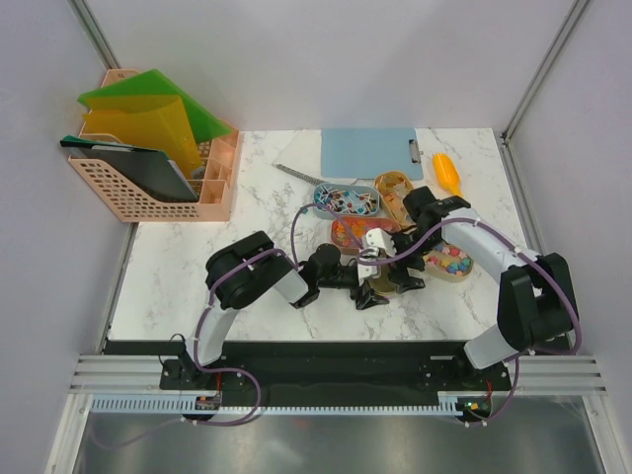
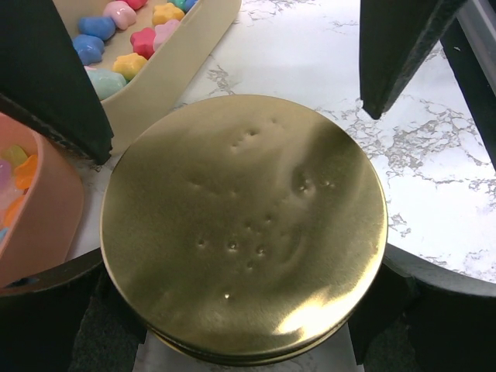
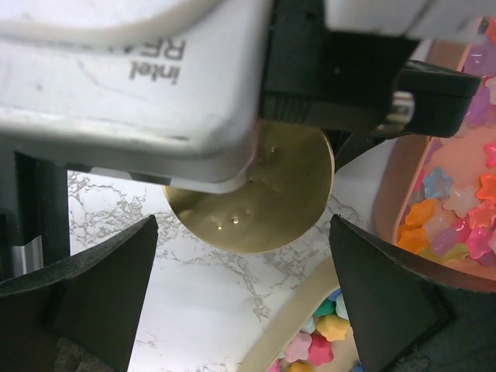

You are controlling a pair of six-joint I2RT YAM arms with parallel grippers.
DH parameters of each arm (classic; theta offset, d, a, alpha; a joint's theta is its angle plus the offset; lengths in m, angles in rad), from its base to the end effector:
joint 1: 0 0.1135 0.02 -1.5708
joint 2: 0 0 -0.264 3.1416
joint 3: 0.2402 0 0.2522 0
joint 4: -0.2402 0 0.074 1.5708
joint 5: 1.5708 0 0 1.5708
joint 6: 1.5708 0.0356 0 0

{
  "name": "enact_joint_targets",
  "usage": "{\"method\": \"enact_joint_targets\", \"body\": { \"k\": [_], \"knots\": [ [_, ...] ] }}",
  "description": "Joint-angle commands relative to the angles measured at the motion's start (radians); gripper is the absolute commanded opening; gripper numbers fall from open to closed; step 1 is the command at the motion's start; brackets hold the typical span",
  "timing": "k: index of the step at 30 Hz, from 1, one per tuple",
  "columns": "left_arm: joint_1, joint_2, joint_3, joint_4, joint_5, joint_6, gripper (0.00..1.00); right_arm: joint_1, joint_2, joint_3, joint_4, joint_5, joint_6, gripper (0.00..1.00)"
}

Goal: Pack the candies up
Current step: Screw the bottle lid onto the packing bottle.

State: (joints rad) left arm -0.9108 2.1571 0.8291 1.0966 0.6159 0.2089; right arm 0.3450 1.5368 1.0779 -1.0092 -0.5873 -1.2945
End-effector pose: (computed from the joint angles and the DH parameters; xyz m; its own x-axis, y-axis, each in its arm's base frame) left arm 0.2189 -0.3156 0.0864 0.0677 0.1889 -0.9797 0.9972 0.0174 0.0722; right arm 0.2454 0.1091 0.2195 0.0669 -0.8270 -0.5583 -0.9920 -0.1152 0.0517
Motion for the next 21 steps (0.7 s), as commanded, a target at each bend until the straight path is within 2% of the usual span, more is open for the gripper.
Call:
{"method": "enact_joint_targets", "body": {
  "k": [1,7,14,18,21],
  "knots": [
    [0.023,0.043,-0.019,-0.208,-0.031,-0.048,0.02,0.002,-0.02,0.004,-0.051,-0.034,-0.045,0.98],
    [0.029,0.032,-0.018,-0.222,-0.015,-0.055,0.02,0.002,-0.082,-0.113,-0.104,0.01,-0.034,0.98],
    [0.033,0.032,-0.015,-0.228,-0.001,-0.054,0.02,0.003,-0.269,-0.249,-0.176,-0.003,0.015,0.98],
    [0.033,0.032,-0.015,-0.228,-0.002,-0.052,0.02,-0.007,-0.325,-0.242,-0.187,0.063,0.067,0.98],
    [0.033,0.032,-0.013,-0.231,0.002,-0.051,0.02,-0.067,-0.334,-0.196,-0.151,0.072,0.066,0.98]
  ]
}}
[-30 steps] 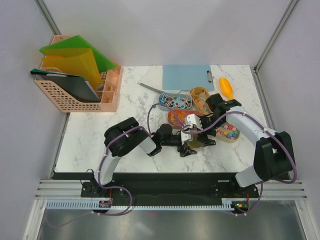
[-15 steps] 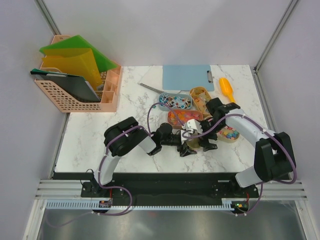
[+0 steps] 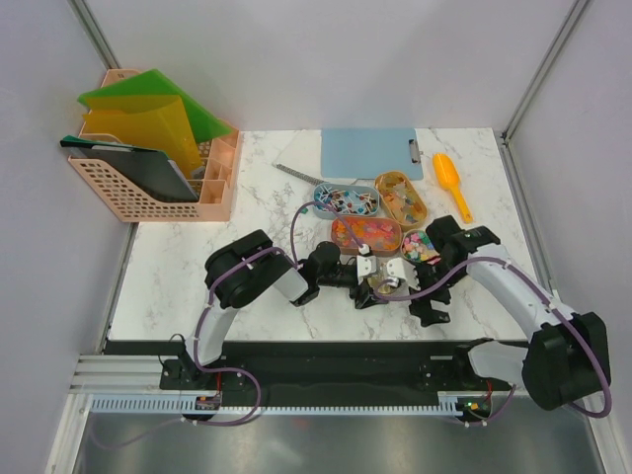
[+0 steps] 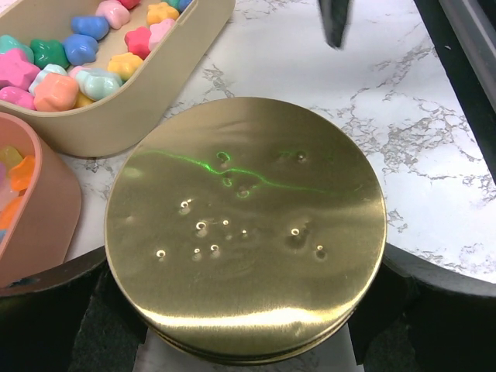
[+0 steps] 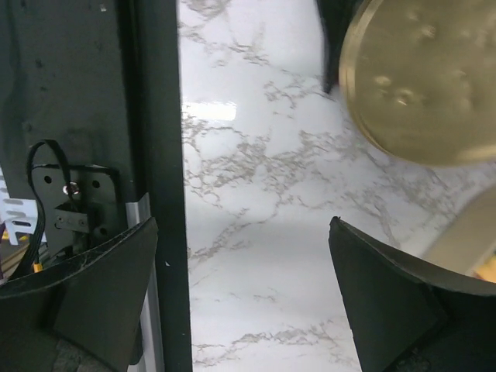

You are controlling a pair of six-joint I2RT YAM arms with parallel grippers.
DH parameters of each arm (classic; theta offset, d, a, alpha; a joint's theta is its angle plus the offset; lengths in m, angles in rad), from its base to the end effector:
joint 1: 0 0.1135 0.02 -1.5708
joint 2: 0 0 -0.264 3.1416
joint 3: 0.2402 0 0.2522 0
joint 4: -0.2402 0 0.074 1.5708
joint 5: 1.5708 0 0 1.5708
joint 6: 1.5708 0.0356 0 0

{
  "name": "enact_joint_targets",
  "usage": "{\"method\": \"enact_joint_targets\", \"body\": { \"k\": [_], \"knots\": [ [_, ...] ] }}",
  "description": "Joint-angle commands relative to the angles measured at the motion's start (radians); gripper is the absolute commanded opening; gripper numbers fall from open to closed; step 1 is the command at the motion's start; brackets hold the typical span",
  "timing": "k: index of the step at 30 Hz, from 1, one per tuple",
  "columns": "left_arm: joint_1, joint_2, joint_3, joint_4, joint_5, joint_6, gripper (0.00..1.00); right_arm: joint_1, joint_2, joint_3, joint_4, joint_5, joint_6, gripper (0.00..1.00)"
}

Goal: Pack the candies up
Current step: Screw the bottle lid onto the packing bottle.

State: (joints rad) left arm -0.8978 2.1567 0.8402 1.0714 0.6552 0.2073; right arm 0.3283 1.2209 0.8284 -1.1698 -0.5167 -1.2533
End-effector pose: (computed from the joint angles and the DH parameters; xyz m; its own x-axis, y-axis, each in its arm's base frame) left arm 0.2229 -0.3145 0.0867 0.0554 0.1923 -0.9798 0.9985 -0.0077 0.0550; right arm 0.1644 0.0746 0.2183 -0.0254 -0.8813 -0.4720 -0.9880 -0.0498 0.1461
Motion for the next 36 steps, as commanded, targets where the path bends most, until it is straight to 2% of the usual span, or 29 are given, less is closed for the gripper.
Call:
{"method": "enact_joint_targets", "body": {
  "k": [1,8,16,24,36],
  "knots": [
    [0.02,0.034,-0.023,-0.205,-0.035,-0.046,0.02,-0.061,0.006,0.067,0.028,-0.005,0.026,0.98],
    [0.02,0.032,-0.016,-0.22,-0.028,-0.032,0.02,-0.074,0.228,0.227,0.177,-0.104,0.072,0.98],
    [0.022,0.023,-0.026,-0.238,-0.037,-0.022,0.02,-0.048,0.396,0.368,0.087,-0.147,-0.014,0.98],
    [0.022,0.019,-0.024,-0.245,-0.034,-0.016,0.02,-0.026,0.431,0.402,-0.089,-0.178,-0.103,0.98],
    [0.023,0.023,-0.012,-0.255,-0.023,-0.017,0.02,0.0,0.352,0.296,-0.082,-0.18,-0.06,0.98]
  ]
}}
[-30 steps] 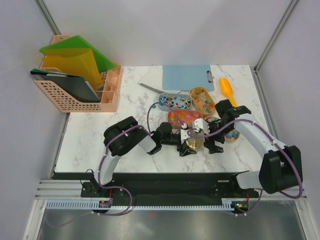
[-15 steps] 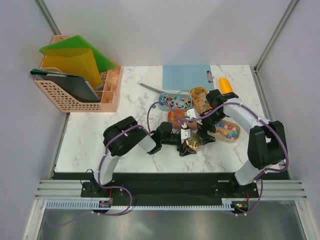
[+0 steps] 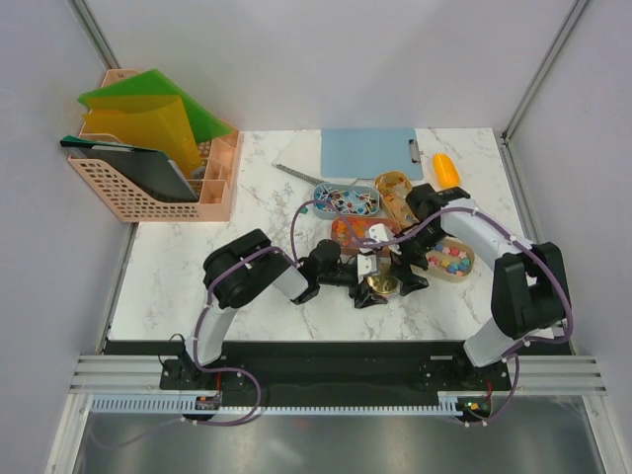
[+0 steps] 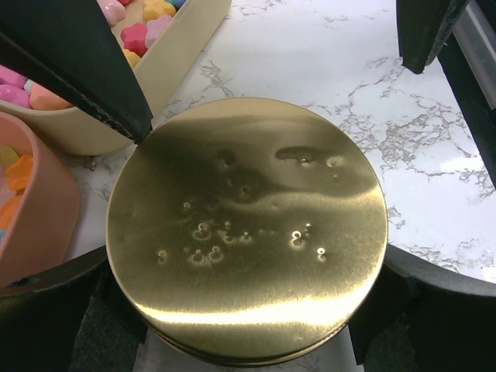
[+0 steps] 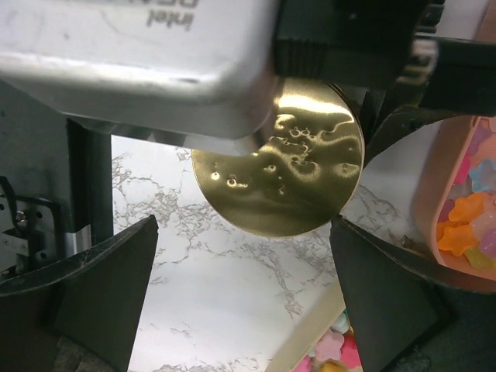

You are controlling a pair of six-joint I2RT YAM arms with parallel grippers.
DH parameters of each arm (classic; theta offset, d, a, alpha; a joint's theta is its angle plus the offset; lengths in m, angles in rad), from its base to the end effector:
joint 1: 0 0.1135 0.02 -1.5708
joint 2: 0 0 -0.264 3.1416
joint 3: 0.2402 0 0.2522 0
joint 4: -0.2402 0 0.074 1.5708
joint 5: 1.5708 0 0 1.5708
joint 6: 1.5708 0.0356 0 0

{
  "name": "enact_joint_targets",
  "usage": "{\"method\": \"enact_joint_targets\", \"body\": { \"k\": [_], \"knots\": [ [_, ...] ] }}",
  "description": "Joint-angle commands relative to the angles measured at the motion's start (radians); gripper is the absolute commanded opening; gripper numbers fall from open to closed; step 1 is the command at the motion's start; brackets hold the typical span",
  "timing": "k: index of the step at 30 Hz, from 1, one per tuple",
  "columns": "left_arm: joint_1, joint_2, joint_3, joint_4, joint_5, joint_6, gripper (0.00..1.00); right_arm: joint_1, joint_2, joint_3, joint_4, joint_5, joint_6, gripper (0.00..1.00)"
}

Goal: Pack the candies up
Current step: Screw the bottle lid onto the packing bottle.

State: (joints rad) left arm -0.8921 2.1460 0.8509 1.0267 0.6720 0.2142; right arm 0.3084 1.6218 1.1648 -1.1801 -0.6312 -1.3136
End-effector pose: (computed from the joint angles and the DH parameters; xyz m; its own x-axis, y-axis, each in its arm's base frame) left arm 0.2252 -0.3146 0.0886 0.0469 0.2068 -0.9773 0.9988 -0.0204 0.0436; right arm 0.2537 0.1029 0.2204 -0.0409 -0.8324 -0.5526 -0.9723 -0.0942 0.2139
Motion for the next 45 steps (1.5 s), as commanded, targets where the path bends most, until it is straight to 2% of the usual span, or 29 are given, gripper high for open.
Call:
{"method": "enact_joint_targets", "body": {
  "k": [1,10,20,23,26,39,42,45],
  "knots": [
    [0.018,0.034,-0.021,-0.211,-0.037,-0.026,0.02,0.027,-0.06,-0.071,-0.07,-0.056,0.002,0.98],
    [0.018,0.035,-0.015,-0.214,-0.038,-0.039,0.02,0.115,-0.177,-0.238,-0.023,-0.059,0.123,0.98],
    [0.018,0.038,-0.016,-0.205,-0.032,-0.036,0.02,0.121,-0.279,-0.294,-0.009,0.036,0.178,0.98],
    [0.019,0.041,-0.018,-0.201,-0.026,-0.026,0.02,0.09,-0.396,-0.298,0.08,0.06,0.203,0.98],
    [0.019,0.045,-0.019,-0.2,-0.023,-0.016,0.02,0.081,-0.436,-0.306,0.199,0.08,0.234,0.98],
    [0.025,0.041,-0.03,-0.209,-0.038,-0.021,0.02,0.07,-0.186,-0.113,0.238,0.054,0.172,0.98],
    [0.027,0.037,-0.032,-0.212,-0.037,-0.022,0.02,0.072,-0.136,-0.073,0.211,0.042,0.13,0.98],
    [0.03,0.032,-0.033,-0.214,-0.037,-0.021,0.02,0.072,-0.065,-0.013,0.096,0.022,0.071,0.98]
  ]
}}
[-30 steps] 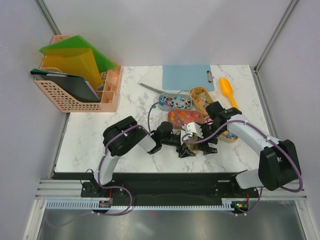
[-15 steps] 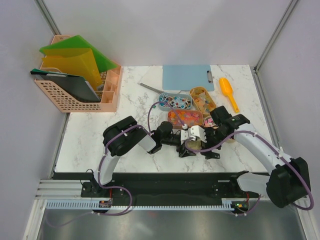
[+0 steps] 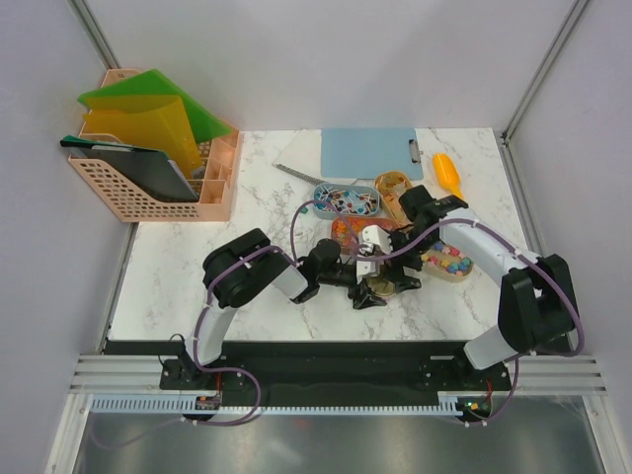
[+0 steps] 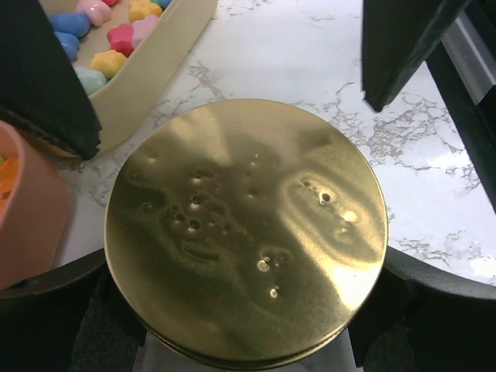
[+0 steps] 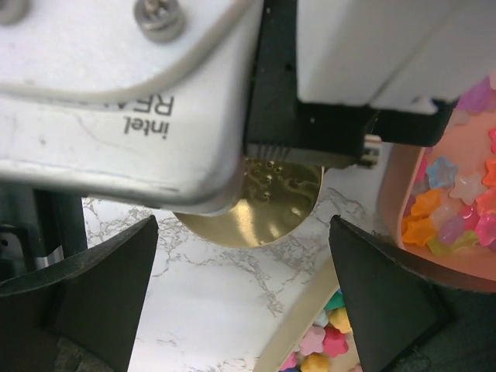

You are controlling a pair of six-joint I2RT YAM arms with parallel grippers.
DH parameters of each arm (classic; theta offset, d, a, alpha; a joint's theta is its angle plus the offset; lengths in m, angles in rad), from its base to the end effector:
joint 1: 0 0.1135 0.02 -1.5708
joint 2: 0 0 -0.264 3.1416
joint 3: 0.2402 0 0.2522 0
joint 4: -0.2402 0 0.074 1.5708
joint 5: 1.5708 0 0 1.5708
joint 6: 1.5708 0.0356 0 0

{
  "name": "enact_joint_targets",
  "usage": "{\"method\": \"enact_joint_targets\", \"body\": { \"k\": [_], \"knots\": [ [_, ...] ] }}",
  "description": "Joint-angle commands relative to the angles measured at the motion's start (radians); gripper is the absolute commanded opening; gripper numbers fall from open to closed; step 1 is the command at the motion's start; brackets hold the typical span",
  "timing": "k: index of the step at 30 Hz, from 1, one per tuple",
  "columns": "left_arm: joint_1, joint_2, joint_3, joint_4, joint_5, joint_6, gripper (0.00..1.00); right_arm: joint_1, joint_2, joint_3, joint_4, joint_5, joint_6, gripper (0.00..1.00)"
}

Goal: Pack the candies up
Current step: Screw the bottle lid onto the packing bottle.

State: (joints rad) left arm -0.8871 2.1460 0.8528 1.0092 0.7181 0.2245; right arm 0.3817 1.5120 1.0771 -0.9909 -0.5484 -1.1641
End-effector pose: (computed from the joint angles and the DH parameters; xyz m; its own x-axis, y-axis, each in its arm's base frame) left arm 0.2252 -0.3134 0.0876 0.0462 0.2087 -0.9769 0.9975 -0.0620 0.0340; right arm 0.2409 0.1167 0.2250 -0.0071 -0.8474 -0.5309 -0.9968 -0.0363 0.0714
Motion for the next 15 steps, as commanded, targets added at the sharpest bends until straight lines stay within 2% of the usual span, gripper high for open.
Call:
{"method": "enact_joint_targets", "body": {
  "k": [1,4,15],
  "knots": [
    [0.024,0.031,-0.038,-0.196,-0.083,-0.033,0.02,-0.001,0.066,0.089,-0.162,-0.067,-0.091,0.98],
    [0.025,0.031,-0.044,-0.19,-0.092,-0.042,0.02,0.0,0.109,0.104,-0.21,-0.067,-0.112,0.98],
    [0.033,0.041,-0.009,-0.207,-0.072,-0.122,0.02,0.003,0.01,-0.02,-0.193,-0.051,-0.057,0.98]
  ]
}}
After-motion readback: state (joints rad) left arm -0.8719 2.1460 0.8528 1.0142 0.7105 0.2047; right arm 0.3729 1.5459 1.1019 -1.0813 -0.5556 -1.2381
